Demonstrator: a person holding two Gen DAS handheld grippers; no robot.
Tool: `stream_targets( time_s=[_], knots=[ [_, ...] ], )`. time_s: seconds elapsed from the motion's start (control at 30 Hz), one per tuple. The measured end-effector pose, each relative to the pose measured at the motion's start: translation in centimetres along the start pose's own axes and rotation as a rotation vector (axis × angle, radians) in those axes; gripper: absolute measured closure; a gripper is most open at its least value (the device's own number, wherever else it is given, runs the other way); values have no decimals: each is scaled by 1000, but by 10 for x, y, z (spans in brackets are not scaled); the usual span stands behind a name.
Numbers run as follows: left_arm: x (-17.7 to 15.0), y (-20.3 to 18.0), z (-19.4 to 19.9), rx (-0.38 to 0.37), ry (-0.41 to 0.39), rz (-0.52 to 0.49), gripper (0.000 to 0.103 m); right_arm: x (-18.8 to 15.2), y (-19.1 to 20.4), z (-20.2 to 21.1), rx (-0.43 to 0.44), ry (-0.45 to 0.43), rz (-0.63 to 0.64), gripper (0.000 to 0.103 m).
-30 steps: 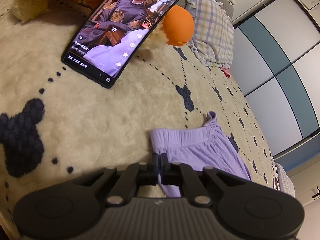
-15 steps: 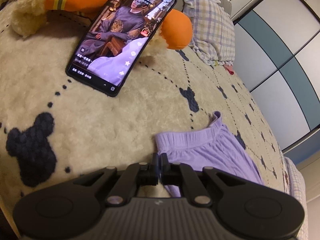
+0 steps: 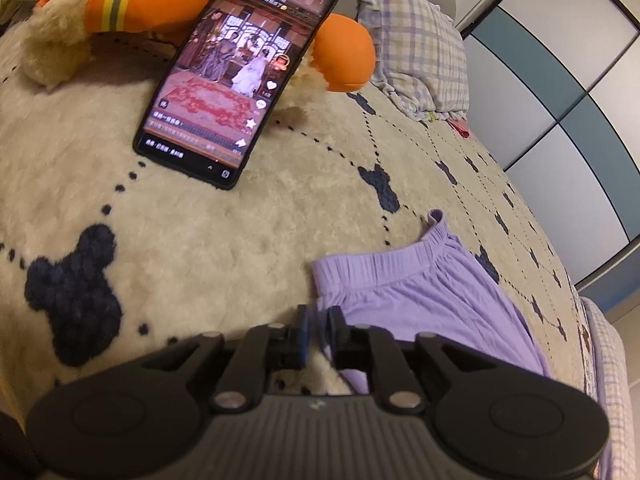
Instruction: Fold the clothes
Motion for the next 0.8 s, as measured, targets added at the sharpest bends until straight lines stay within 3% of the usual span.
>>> stream_targets(
  time_s=[0.07, 0.13, 0.23, 0.57, 0.8],
  knots=[
    [-1, -1, 5, -14, 9, 18, 66, 1, -6, 4, 10, -4, -37, 84],
    [-3, -6, 10, -29, 21, 21, 40, 2, -12, 10, 11, -15, -71, 73],
    [-6, -16, 19, -25, 26, -2, 22, 4, -20, 18, 8, -39, -107, 71],
    [-13, -37, 33, -26, 44, -54, 16, 12, -49, 31, -35, -95, -211, 67],
    [-10, -57, 39, -25, 1, -157, 10, 20, -75, 26, -102, -116, -258, 65]
  ],
)
Point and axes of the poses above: each gripper's, at about its wrist camera, not at the fingertips, and z roughly against the way its jaws point, y to its left, x to its top, the point moved 6 cm from there along -z, roughly the way its jaws point, and after that the axes turned 6 degrees about -x, right-handed, at the moved point
